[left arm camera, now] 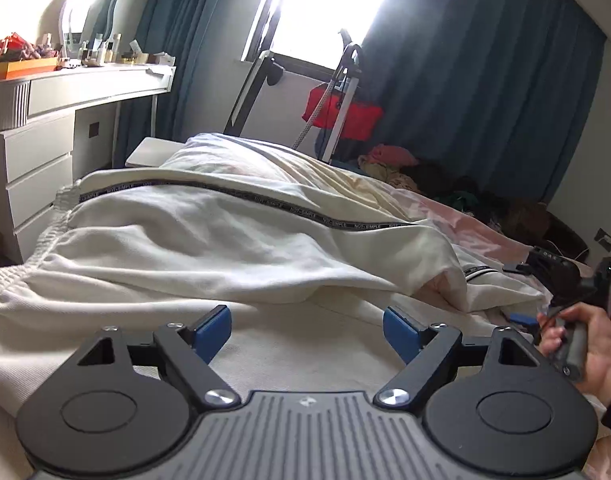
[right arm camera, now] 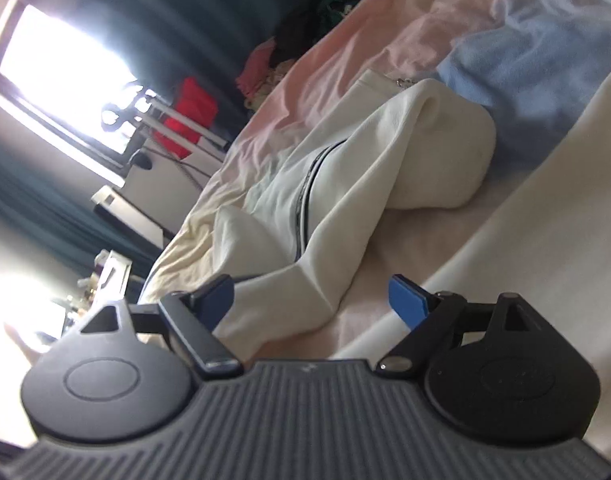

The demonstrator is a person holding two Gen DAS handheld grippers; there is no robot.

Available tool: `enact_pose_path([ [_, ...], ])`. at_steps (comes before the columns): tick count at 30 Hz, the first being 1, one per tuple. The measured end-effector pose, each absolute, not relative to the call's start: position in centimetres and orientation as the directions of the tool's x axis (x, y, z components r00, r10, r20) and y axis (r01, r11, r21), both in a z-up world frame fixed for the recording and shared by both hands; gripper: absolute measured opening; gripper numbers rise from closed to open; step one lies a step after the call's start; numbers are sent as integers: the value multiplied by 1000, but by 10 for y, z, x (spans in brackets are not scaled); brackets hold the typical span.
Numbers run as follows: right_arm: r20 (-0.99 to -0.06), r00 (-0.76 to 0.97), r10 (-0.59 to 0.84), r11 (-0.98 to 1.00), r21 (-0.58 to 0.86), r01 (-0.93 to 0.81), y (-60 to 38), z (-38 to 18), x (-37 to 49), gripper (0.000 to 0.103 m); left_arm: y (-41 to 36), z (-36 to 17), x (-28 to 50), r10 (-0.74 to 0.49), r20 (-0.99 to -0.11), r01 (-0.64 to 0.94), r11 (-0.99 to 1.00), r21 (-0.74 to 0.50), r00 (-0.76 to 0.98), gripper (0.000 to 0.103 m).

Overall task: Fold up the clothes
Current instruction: 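Grasp a ribbed cuff with the right tool and lift it over the leg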

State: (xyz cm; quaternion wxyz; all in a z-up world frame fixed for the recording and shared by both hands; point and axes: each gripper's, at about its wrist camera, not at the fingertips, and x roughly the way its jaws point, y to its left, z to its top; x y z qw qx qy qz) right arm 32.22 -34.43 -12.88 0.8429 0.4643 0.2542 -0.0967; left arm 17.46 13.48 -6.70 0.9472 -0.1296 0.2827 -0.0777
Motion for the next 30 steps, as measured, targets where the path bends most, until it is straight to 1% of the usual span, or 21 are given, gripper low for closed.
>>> enact_pose_path([
  [3,-541,840,-36,571,679,461,-356,-141,359,85,134,-91,194,-231,-553,58,948,-313,801,85],
  [5,-529,846,-65,517,707,482,-369,-154,369,85,134,-105,208,-248,-579,46,939,-340,777,84],
  [7,-506,857,-95,471,736,486,-382,-162,378,84,134,-114,219,-272,-585,46,927,-371,764,84],
  [8,-488,865,-113,460,746,481,-389,-162,382,75,134,-115,221,-266,-574,47,929,-367,774,83],
  [9,-493,860,-134,470,732,493,-395,-157,390,65,132,-115,220,-246,-555,50,938,-344,794,83],
  [10,-503,850,-156,487,710,509,-403,-151,397,58,130,-114,219,-226,-540,53,947,-316,811,83],
  [11,-501,847,-180,513,686,515,-406,-138,402,33,129,-114,219,-208,-527,56,955,-290,824,83],
  [12,-494,845,-205,542,661,519,-407,-122,405,13,128,-113,219,-205,-522,59,957,-284,828,83],
  [15,-467,839,-279,620,580,529,-413,-73,414,10,128,-112,218,-222,-520,66,951,-302,825,84],
  [19,-416,831,-370,706,456,542,-420,-9,425,9,130,-110,215,-238,-517,68,943,-325,822,84],
  [20,-401,829,-391,723,423,546,-422,8,428,9,130,-109,215,-242,-519,67,941,-333,820,84],
  [22,-342,844,-414,766,370,526,-432,29,415,9,130,-108,213,-246,-523,59,936,-348,816,84],
  [24,-320,836,-445,774,332,539,-448,29,393,9,129,-105,208,-251,-523,61,934,-353,815,84],
  [26,-328,818,-472,767,304,565,-466,13,371,9,126,-103,204,-249,-519,68,937,-343,818,84],
  [30,-440,740,-509,697,293,654,-512,-62,322,9,119,-102,199,-250,-524,78,941,-328,814,84],
])
